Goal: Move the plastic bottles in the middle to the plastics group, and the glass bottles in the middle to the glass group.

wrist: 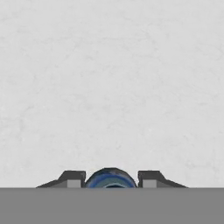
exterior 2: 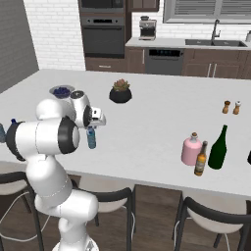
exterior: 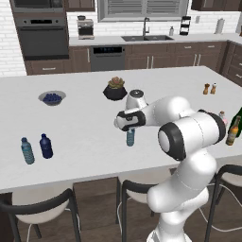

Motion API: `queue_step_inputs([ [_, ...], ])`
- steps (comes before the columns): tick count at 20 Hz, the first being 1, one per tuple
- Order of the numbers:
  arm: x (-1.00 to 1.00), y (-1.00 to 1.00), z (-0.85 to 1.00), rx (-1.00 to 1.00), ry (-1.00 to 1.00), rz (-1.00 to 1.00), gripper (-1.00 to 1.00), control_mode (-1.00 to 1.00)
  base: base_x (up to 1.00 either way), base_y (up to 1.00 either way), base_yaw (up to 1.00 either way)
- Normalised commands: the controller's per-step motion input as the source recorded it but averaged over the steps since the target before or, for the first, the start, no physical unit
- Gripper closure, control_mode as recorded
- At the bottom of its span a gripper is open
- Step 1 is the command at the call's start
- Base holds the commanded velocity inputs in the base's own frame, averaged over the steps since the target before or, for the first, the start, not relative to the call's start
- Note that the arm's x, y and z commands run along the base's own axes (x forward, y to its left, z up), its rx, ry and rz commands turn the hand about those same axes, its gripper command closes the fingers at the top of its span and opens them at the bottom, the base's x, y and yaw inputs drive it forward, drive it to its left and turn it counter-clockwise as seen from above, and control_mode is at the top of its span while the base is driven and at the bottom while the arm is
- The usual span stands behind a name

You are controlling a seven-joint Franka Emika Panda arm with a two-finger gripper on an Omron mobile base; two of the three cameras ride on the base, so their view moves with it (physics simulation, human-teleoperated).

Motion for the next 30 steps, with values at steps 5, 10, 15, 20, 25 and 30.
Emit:
queue_step_inputs([
  [5,-0.10,0.06,0.06,0.01,0.00,0.03,1.00,-1.00,0.00,0.00,0.00],
  [10,-0.54,0.40,0.54,0.11,0.02,0.26,1.00,-1.00,0.00,0.00,0.00],
  [15,-0.57,0.70,0.35,0.05,0.00,0.35,1.00,-1.00,0.00,0.00,0.00],
  [20,-0.51,0.98,0.12,0.00,0.00,0.30,1.00,-1.00,0.00,0.00,0.00],
  [25,-0.34,1.00,0.08,0.00,0.01,0.24,1.00,-1.00,0.00,0.00,0.00],
  [30,-0.15,1.00,0.00,0.00,0.00,0.17,1.00,-1.00,0.00,0.00,0.00],
])
